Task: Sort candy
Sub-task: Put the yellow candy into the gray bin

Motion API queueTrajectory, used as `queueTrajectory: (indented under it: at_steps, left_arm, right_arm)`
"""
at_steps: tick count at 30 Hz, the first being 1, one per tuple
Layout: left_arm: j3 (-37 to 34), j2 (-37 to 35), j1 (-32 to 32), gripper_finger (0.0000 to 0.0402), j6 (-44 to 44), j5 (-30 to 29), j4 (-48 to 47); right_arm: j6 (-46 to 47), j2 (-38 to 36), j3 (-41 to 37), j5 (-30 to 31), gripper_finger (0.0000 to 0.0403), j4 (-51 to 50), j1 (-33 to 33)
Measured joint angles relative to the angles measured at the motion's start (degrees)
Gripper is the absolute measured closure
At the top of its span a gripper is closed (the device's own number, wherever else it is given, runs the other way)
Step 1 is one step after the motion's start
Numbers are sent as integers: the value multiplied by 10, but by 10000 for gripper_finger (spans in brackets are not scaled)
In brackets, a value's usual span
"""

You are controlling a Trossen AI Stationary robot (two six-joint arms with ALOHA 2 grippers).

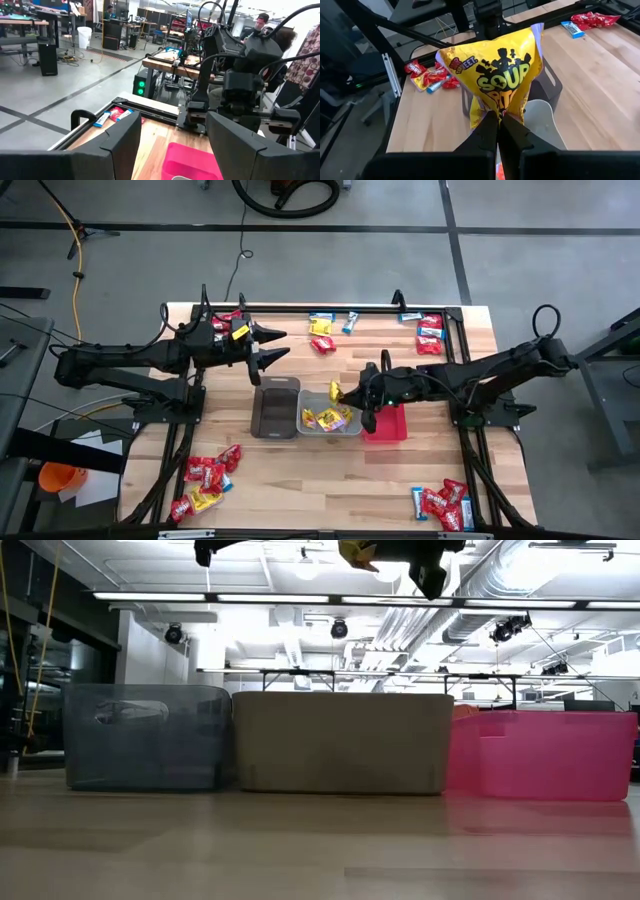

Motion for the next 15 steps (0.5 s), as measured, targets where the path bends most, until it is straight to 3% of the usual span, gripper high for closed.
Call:
queueTrajectory:
  at_steps: [9,15]
  left_arm:
    - [0,0,0,191,0,0,-1]
    - [0,0,0,191,0,0,-2]
  right_arm:
    - [-16,0,1,-5,392,-29,-5]
    - [-31,0,1,-5,298,-36,-5]
